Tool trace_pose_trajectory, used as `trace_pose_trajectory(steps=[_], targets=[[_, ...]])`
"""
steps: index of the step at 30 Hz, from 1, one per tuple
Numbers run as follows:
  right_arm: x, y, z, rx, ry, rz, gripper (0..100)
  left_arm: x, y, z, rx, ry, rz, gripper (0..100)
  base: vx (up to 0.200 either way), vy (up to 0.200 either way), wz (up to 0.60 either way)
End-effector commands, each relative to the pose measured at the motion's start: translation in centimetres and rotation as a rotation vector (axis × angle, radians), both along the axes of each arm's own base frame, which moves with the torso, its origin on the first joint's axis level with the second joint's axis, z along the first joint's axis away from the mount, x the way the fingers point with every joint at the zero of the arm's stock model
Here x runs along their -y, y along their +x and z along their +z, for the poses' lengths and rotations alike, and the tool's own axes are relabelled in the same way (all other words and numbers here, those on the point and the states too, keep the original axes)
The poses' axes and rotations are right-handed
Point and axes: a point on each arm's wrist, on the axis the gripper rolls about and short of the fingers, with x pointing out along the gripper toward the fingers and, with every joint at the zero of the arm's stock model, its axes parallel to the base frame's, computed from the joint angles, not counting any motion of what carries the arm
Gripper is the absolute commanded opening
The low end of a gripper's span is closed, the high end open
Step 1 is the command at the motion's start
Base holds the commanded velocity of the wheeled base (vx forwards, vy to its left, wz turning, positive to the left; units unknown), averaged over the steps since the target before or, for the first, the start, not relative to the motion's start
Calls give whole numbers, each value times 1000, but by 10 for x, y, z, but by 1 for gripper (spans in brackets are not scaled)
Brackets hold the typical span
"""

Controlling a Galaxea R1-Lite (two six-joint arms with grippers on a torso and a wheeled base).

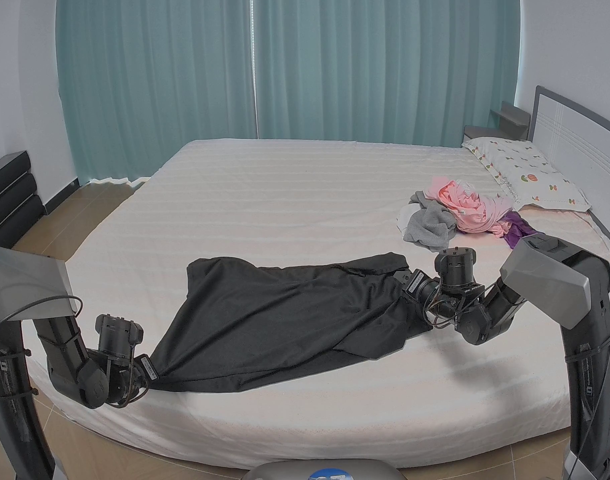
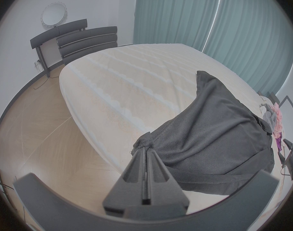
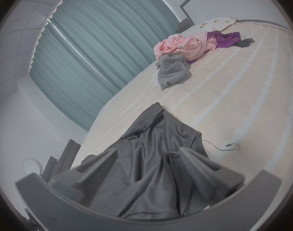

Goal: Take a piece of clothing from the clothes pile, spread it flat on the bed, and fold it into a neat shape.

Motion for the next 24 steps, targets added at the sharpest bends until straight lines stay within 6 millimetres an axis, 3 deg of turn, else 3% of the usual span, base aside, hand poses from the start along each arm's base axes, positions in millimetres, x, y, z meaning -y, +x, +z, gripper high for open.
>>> trace_pose_trajectory(steps=[1,6,14,24], targets=[[5,-9,11,8,14,1,100,0,0,-1,-4,1,2,0,0,0,0],[2,-39,30,-9,22,48,100,0,-1,-1,-5,-1,-1,0,0,0,0],[-22,-88,8,-191,60,135,100,0,-1,-1,-4,-4,-4,0,0,0,0],[-27,-92,-20,-261,40,146,100,0,-1,-1,-7,-3,-5,0,0,0,0]])
